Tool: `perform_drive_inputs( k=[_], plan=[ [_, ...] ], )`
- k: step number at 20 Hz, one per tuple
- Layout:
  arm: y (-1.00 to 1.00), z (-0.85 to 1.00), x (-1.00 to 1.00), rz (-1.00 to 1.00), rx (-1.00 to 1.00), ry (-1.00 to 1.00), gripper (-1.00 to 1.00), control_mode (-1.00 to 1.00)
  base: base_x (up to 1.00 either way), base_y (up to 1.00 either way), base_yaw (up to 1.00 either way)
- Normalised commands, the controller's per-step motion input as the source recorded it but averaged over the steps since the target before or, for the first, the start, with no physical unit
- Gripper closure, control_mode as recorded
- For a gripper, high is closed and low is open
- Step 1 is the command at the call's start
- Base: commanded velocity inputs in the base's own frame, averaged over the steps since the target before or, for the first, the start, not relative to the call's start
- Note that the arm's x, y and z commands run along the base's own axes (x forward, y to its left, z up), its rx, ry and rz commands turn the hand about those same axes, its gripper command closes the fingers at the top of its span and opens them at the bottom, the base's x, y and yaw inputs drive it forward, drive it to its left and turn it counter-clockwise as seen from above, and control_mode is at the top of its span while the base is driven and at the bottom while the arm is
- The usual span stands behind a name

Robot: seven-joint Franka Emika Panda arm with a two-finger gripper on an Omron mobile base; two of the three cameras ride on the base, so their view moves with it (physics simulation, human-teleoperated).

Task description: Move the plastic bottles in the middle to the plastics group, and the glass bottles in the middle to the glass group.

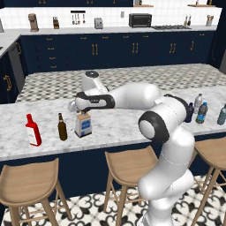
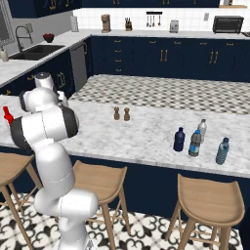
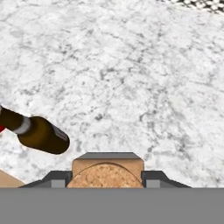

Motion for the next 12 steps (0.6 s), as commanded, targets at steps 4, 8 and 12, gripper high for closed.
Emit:
perform_drive_inputs(
  k=[4, 8, 12],
  plan=[
    [0.32, 0.0, 0.0, 0.0, 0.0, 0.0, 1.0, -1.0, 0.0, 0.0, 0.0],
    [0.31, 0.0, 0.0, 0.0, 0.0, 0.0, 1.0, -1.0, 0.0, 0.0, 0.0],
    [0.21, -0.06, 0.01, 0.0, 0.0, 0.0, 1.0, -1.0, 0.0, 0.0, 0.0]
  ],
)
